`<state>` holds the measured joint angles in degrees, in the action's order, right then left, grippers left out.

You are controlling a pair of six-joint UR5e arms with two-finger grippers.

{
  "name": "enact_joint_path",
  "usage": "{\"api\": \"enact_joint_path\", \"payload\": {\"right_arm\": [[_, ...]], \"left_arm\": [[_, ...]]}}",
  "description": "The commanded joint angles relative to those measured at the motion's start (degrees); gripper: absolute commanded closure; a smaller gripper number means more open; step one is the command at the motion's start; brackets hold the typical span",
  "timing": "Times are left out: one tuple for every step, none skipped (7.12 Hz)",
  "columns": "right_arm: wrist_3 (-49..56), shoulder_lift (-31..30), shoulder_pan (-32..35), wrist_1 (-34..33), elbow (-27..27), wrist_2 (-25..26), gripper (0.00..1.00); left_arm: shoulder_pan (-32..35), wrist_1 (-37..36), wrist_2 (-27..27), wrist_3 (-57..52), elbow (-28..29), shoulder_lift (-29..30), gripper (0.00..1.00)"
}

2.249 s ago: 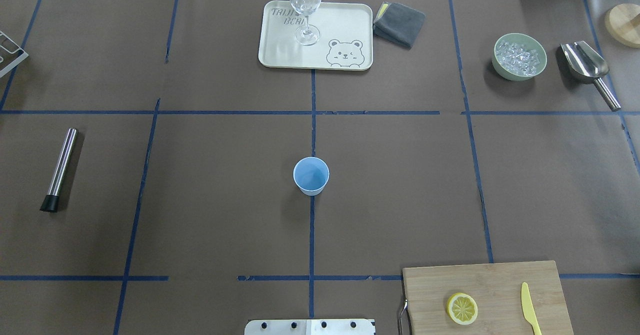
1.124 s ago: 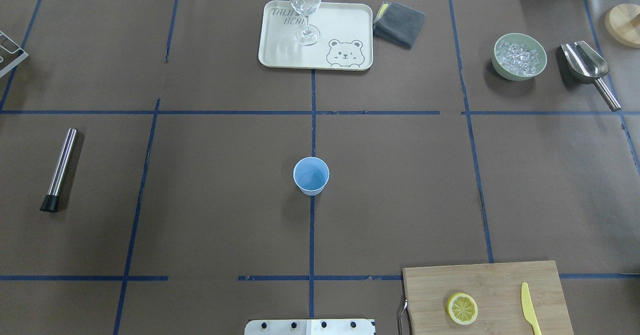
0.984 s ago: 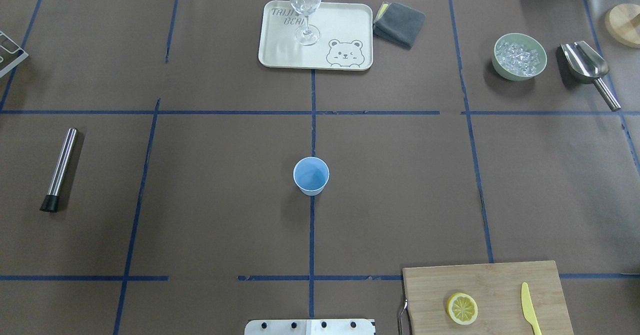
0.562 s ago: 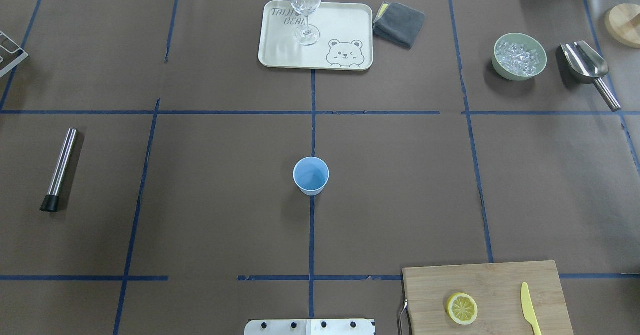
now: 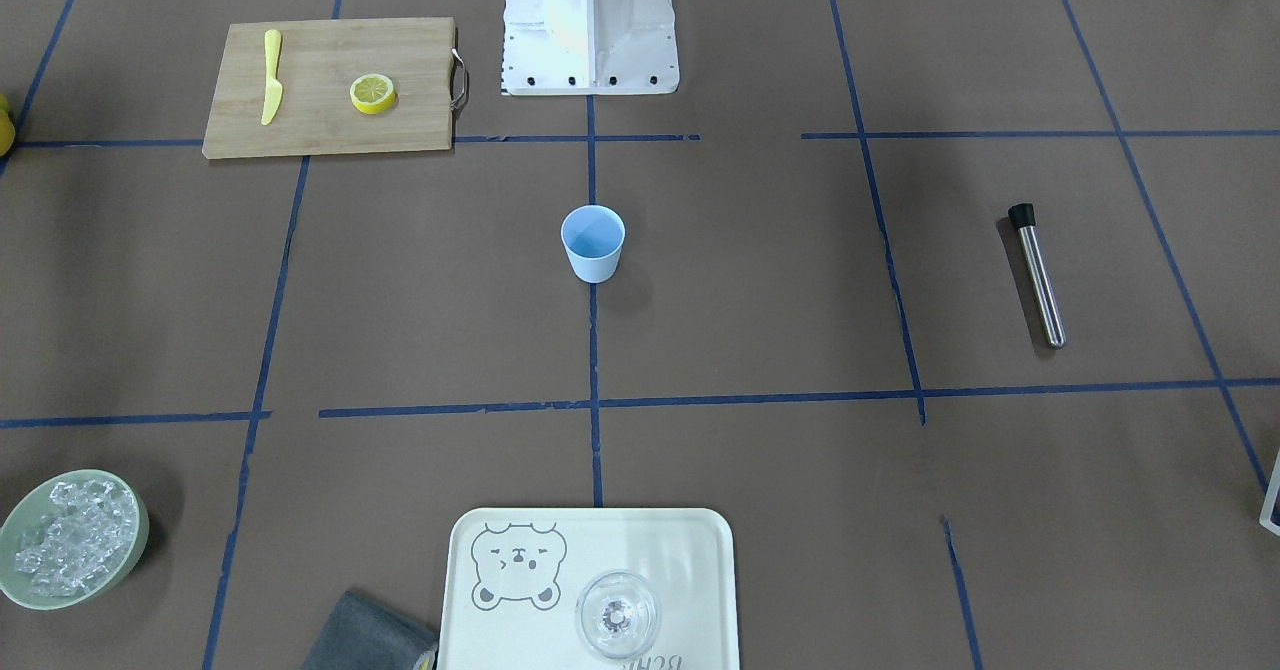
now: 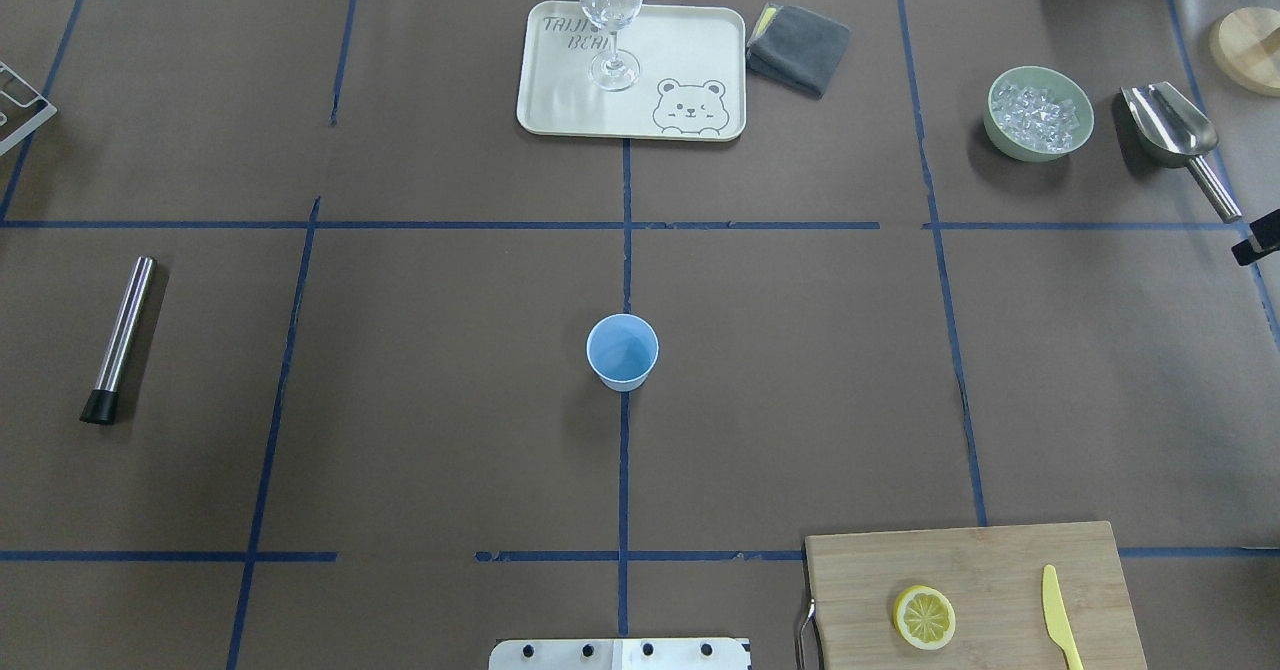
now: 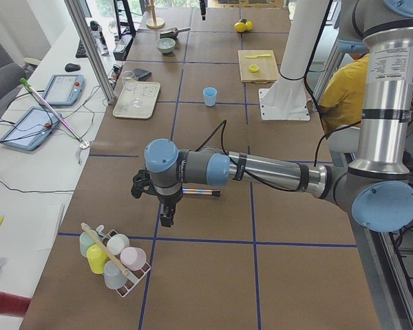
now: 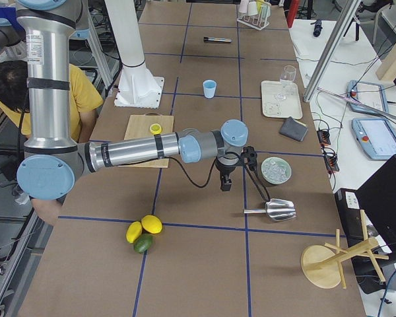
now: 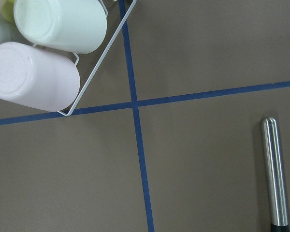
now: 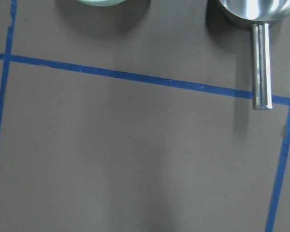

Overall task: Squeeze lemon into cup
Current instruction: 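Move the right gripper down toward the lemon slice on the cutting board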

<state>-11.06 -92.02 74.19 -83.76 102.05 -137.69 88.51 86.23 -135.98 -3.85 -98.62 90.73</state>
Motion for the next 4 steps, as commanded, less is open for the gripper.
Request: {"api": "enact_joint_path", "payload": {"right_arm": [[-6.7, -4.2, -5.1, 12.7, 2.4, -0.6, 0.0], [-14.5, -5.3, -9.4, 14.7, 5.9, 0.0, 0.0], [-24.1, -5.6, -12.9, 14.8, 9.8, 0.3, 0.0], [-31.4, -6.9, -18.2, 14.8, 15.1, 3.3, 0.0]], "left_arm": [[0.0, 2.4, -0.1, 0.1, -1.1, 0.1, 0.0], [0.0, 2.5, -0.1, 0.1, -1.3, 0.1, 0.0], [0.0, 2.5, -0.1, 0.1, -1.3, 0.1, 0.0], [0.0, 2.5, -0.1, 0.2, -1.3, 0.1, 0.0]]}}
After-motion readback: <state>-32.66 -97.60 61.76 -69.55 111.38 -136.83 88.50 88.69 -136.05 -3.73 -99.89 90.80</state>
